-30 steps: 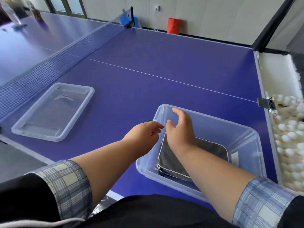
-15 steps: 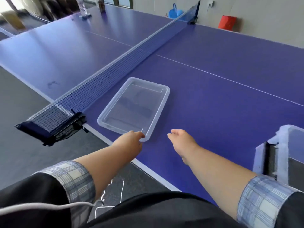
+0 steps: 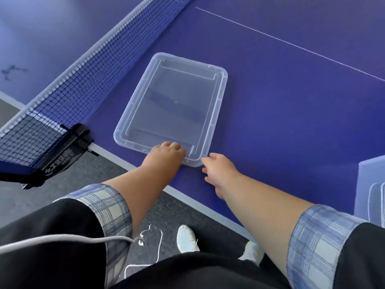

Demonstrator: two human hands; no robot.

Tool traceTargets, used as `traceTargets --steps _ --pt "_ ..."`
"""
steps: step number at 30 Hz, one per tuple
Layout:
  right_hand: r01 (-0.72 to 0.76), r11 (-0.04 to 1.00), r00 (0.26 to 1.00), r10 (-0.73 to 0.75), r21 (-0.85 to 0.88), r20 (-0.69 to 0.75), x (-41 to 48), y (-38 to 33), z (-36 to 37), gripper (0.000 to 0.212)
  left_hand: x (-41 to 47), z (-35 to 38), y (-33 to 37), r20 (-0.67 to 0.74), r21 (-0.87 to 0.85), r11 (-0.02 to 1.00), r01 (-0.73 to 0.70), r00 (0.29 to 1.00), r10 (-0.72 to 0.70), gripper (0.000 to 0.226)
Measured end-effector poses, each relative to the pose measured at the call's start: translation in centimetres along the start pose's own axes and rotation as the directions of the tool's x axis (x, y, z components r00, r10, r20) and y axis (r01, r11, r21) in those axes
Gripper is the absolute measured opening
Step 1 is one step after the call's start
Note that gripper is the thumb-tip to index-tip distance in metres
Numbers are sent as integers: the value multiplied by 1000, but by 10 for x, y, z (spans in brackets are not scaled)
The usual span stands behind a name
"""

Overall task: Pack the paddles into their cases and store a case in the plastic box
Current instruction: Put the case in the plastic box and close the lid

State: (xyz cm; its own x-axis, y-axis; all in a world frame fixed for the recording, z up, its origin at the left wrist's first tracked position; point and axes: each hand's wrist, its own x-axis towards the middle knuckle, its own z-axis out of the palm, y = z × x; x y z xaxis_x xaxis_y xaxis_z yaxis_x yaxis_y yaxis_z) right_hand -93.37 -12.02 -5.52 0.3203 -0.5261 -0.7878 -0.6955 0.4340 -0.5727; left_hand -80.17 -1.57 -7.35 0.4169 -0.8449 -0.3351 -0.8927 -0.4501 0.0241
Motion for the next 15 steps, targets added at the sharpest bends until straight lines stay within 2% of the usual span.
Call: traceTargets --steps 2,5,7,9,13,15 --pt "-71 991 997 70 113 12 1 -1 2 55 -2 2 -1 -7 78 994 -80 997 81 25" --pt "-169 927 984 136 336 118 -3 -2 3 40 -6 -12 8 -2 91 991 -101 995 101 27" --pt "-184 822 977 92 539 192 -11 -5 3 27 -9 -31 21 -1 54 992 -112 994 112 31" --pt "-131 742 983 14 657 181 -22 -14 -3 7 -13 -55 34 -10 10 993 -119 993 119 36" --pt "-4 740 980 -130 673 150 -47 -43 -38 22 -11 -109 52 -67 -47 981 -189 980 186 36" --pt "56 730 976 -183 681 116 -64 -48 -61 21 -10 -138 67 -106 -61 967 -248 965 241 33"
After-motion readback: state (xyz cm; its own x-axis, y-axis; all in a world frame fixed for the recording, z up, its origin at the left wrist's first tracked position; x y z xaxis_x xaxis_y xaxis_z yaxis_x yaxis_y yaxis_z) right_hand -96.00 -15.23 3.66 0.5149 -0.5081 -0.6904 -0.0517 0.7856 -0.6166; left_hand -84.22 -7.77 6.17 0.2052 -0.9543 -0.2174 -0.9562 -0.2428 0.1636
